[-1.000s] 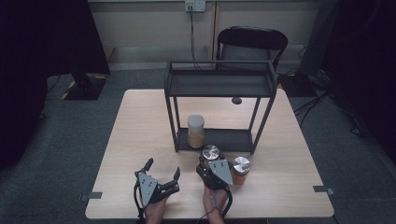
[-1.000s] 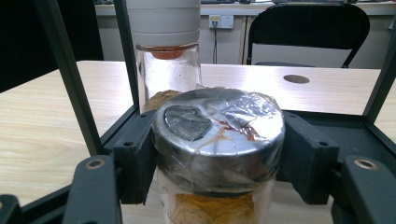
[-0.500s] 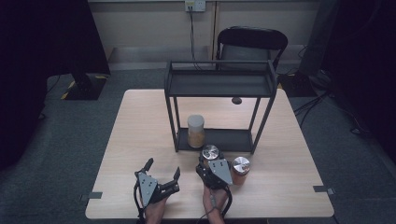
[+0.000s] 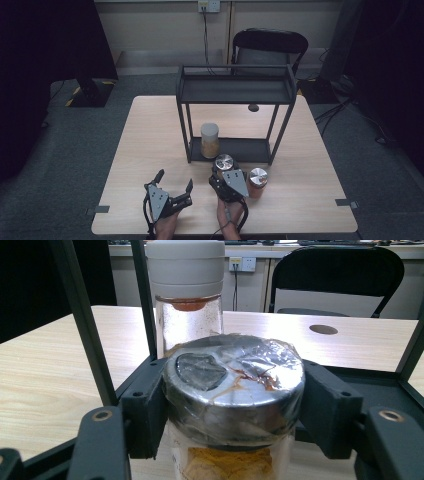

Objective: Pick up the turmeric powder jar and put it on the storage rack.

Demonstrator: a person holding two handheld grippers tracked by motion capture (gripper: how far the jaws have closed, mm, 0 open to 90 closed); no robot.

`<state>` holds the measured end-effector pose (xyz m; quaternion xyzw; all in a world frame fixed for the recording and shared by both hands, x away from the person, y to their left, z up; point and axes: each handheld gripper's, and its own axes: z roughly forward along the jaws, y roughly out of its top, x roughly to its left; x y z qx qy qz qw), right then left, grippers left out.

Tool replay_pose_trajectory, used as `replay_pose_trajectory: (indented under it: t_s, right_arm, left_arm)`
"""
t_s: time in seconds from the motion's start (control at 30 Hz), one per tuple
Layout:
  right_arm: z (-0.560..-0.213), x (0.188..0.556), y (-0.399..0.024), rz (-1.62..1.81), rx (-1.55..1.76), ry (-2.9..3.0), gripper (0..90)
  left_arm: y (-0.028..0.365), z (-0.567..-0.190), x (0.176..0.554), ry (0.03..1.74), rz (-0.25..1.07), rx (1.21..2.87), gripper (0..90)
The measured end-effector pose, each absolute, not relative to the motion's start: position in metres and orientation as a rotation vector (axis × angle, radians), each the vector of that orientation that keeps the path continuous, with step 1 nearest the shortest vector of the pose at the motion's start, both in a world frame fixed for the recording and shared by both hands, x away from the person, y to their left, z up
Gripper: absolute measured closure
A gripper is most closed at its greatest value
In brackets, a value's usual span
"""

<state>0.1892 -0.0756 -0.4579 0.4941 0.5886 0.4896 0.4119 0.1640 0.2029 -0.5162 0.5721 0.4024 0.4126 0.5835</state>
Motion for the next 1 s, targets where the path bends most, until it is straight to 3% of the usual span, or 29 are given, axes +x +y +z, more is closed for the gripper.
replay_pose_trajectory:
  t_s: [1.0]
  right_arm:
    - [-0.436, 0.203, -0.083, 1.228, 1.205, 1.472, 34.8]
  left_arm:
    - [0.203, -0.516, 0.164, 0.938, 0.963, 1.336, 0.4]
